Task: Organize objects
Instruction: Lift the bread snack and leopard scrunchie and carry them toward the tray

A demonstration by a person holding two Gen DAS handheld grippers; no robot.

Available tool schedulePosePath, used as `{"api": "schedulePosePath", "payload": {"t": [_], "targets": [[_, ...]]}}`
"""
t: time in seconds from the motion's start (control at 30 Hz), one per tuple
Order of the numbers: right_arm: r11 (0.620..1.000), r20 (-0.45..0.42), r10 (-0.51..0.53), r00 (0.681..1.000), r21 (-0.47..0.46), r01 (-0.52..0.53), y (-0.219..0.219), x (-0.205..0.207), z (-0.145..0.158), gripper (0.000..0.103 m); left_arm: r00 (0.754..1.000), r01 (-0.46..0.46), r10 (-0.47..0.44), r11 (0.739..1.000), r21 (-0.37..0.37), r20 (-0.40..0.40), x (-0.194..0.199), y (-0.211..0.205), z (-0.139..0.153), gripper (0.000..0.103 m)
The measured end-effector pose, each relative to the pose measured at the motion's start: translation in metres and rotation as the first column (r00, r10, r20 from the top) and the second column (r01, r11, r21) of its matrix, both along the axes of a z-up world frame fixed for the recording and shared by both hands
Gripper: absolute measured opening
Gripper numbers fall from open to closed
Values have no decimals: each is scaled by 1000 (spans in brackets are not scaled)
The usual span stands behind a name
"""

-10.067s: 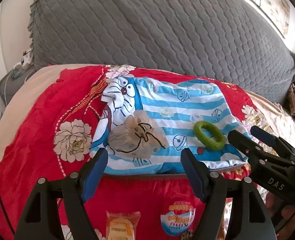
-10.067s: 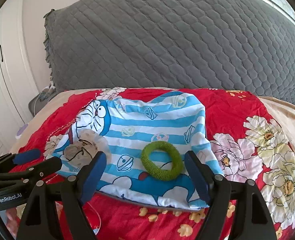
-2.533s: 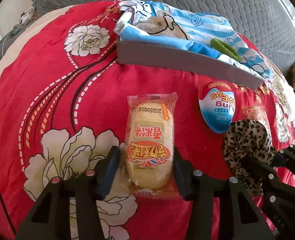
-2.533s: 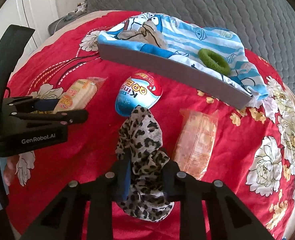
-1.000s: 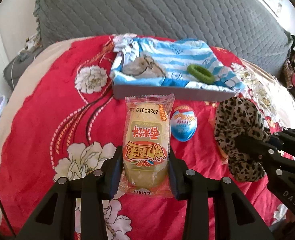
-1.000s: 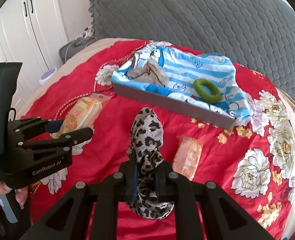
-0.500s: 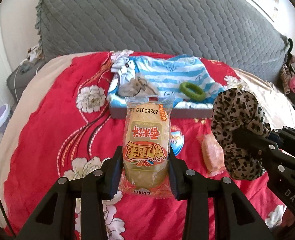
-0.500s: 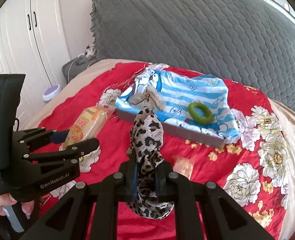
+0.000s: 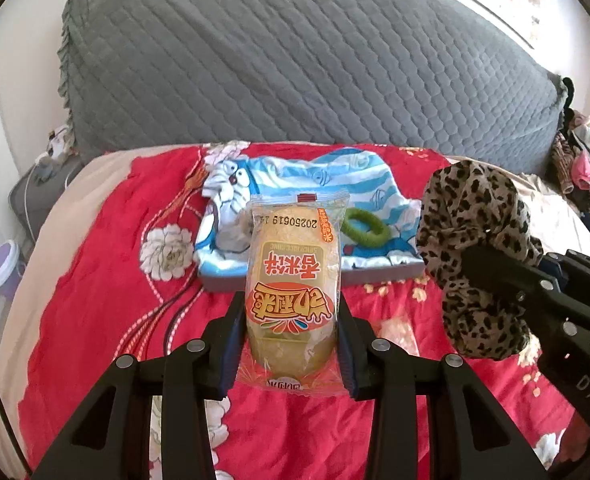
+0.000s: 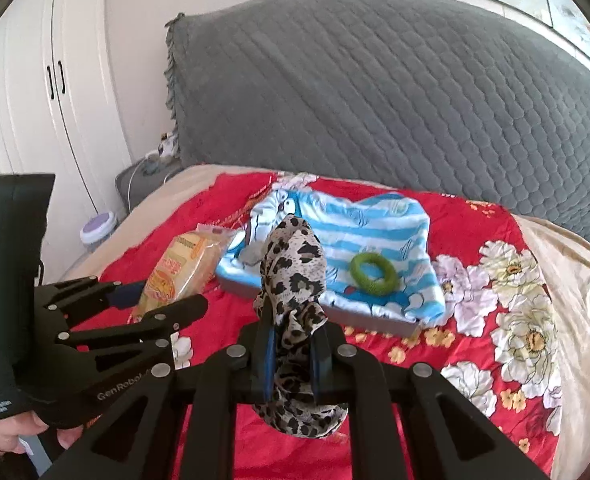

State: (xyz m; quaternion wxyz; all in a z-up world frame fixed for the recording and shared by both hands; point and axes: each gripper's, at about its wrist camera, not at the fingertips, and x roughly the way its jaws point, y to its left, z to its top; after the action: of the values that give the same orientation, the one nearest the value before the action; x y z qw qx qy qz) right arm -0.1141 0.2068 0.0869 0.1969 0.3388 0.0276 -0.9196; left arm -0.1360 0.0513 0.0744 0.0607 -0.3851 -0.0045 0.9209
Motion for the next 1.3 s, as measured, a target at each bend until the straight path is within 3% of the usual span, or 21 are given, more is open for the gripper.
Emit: {"api": "schedulePosePath", "payload": {"t": [0.67,1.3], "targets": [[996,-63,-43,997,-76,38,16,-42,12,13,1000,-12,12,1000,21,-13,-55,13,-12,42],[993,-72,-67,995,-104,59,23,-76,-5,13,999,-14,14,1000,19,-35,-88,18,-18,42]]}}
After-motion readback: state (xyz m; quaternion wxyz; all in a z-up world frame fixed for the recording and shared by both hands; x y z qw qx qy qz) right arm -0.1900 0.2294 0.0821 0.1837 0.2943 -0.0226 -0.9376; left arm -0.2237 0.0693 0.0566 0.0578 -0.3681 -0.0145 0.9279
